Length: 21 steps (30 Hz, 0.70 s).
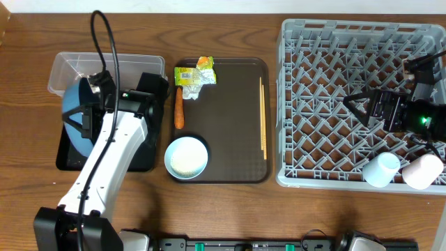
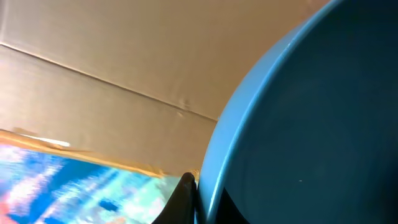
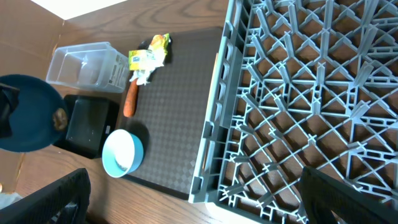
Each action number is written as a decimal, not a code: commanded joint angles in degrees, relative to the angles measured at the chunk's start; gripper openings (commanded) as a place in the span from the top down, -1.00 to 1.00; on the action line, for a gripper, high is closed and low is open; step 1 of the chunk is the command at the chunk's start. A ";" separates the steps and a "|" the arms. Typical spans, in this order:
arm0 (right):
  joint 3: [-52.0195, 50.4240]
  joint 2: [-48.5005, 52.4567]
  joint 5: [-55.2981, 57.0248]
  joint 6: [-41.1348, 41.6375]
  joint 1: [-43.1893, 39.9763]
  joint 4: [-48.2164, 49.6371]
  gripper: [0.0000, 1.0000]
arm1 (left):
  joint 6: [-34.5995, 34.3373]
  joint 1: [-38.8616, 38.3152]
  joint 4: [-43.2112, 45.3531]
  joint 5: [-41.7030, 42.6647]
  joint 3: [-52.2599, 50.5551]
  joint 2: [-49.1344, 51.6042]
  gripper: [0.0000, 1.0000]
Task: Sort waste into correct bins and load items into the dishwasher rack
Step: 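Tip the blue pan over the black tray to dump the scrap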
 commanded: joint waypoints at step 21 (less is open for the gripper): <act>-0.04 0.02 0.28 -0.74 0.94 -0.87 -0.98 | 0.11 -2.99 0.26 12.87 2.69 -4.00 0.88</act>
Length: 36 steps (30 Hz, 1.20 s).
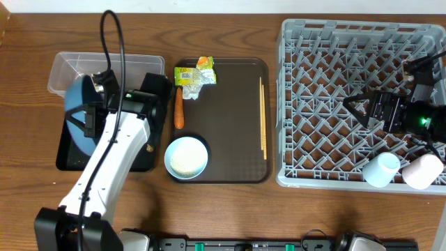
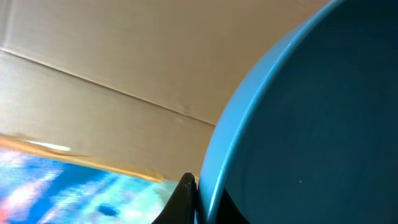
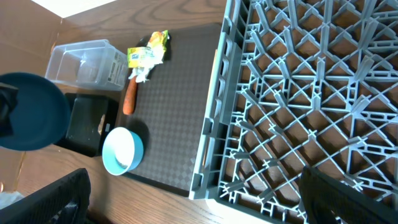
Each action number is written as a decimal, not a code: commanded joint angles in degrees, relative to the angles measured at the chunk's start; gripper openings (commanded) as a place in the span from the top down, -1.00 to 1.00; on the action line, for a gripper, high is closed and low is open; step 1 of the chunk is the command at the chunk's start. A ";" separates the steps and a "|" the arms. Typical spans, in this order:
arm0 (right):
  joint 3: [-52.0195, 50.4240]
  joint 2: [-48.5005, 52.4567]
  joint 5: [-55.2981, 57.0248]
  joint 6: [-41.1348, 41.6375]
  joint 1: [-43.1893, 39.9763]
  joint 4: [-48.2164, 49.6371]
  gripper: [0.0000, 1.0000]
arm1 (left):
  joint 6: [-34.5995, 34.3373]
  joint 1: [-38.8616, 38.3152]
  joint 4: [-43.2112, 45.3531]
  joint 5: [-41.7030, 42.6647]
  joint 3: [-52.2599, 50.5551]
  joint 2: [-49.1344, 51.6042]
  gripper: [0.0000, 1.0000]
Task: Sort waste into correct bins and load items into the dishwasher rack
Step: 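Tip the blue pan over the black tray to dump the scrap, then swing the blue pan toward the rack and hand it to right gripper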
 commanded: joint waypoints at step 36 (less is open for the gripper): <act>-0.04 2.32 3.96 3.17 25.14 10.93 -0.15 | 6.93 -16.68 30.47 90.86 12.31 -13.35 0.88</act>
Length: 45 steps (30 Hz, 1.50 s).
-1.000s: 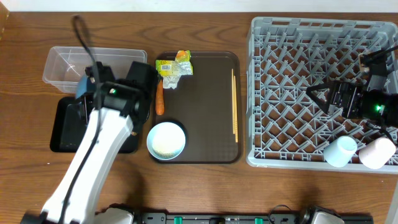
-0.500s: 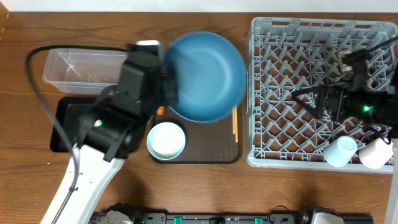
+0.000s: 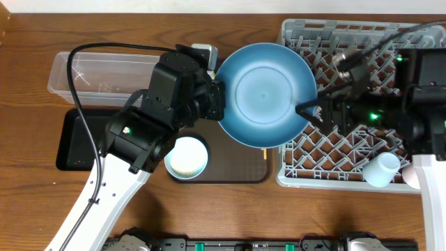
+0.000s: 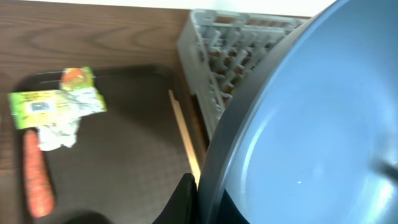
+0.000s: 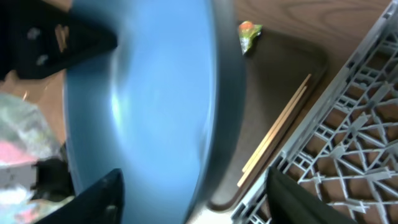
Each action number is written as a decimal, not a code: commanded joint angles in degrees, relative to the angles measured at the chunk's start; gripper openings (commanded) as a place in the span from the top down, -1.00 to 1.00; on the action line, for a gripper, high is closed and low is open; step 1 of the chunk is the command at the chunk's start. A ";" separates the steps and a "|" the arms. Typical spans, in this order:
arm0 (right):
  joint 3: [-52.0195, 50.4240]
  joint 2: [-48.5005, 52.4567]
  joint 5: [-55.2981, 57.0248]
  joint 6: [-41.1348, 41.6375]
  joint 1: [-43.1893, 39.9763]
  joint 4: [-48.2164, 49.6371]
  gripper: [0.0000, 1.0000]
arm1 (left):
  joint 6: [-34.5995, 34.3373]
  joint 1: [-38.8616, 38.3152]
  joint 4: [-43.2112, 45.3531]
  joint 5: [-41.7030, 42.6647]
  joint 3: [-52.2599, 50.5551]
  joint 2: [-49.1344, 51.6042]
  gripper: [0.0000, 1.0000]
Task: Sort waste into correct bins and load items into the dishwasher rack
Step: 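Swing the blue pan toward the rack and hand it to right gripper, then set the blue pan upright in the rack's back with right gripper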
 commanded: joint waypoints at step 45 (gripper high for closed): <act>0.00 13.25 105.28 -8.33 -8.35 33.18 0.98 | 2.29 1.99 -2.60 3.23 0.46 -9.33 -0.96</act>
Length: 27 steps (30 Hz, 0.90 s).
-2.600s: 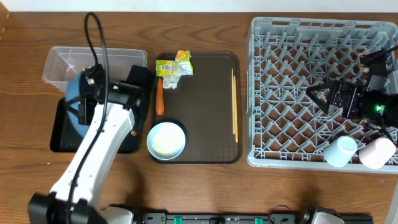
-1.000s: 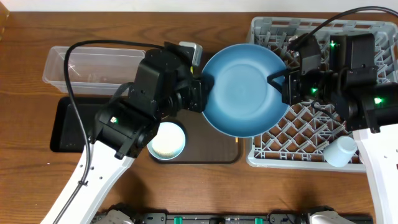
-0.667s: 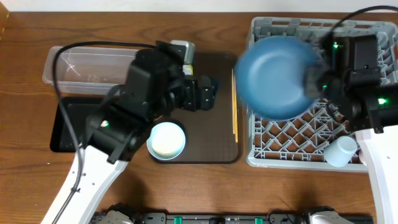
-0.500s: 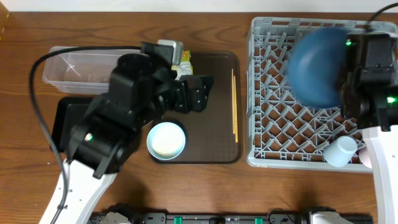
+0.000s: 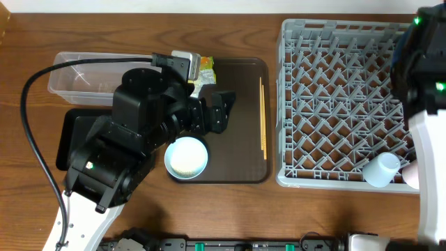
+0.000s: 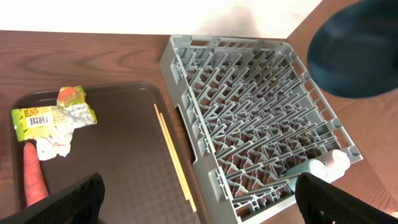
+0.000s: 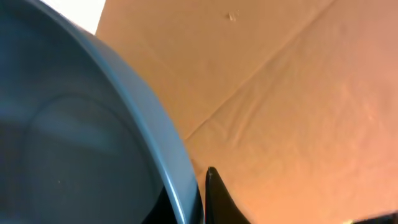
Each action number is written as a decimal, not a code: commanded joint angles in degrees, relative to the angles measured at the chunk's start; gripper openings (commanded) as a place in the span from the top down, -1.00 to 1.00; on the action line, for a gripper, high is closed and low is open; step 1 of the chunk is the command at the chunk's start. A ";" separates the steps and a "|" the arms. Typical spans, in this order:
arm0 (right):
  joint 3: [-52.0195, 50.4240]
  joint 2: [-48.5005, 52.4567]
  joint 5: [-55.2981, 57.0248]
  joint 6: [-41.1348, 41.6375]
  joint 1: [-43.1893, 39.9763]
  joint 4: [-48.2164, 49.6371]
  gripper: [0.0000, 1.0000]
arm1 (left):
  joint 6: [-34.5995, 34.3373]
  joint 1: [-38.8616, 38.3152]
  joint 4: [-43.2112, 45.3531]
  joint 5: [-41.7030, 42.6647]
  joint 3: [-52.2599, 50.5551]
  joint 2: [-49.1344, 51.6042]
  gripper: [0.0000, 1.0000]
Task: Sort waste into correct bins and load items into the dishwasher rack
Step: 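Set the blue pan upright in the rack's back with right gripper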
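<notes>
The blue plate fills the right wrist view, and my right gripper is shut on its rim. From the left wrist view the plate hangs dark above the far right side of the grey dishwasher rack. It is out of the overhead view, where only the right arm shows. My left gripper is open over the brown tray and holds nothing. On the tray lie a crumpled wrapper, a carrot, chopsticks and a light blue bowl.
A clear bin and a black bin stand left of the tray. A white cup and a pink cup lie in the rack's near right corner. The left arm's body covers the tray's left edge.
The plate has passed from my left gripper to my right one. The left gripper is now open over the tray. The right gripper has shut on the rim and holds the plate by the rack's right side.
My left gripper held the blue plate over the black bin, with the right gripper open over the rack. Then the plate was between tray and rack, the open right gripper at its rim. Now the right gripper holds it and the left is open.
</notes>
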 commanded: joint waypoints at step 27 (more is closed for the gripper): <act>0.20 23.45 7.45 -29.44 5.51 15.63 0.94 | 0.81 0.26 -0.35 0.28 0.44 -0.63 -0.96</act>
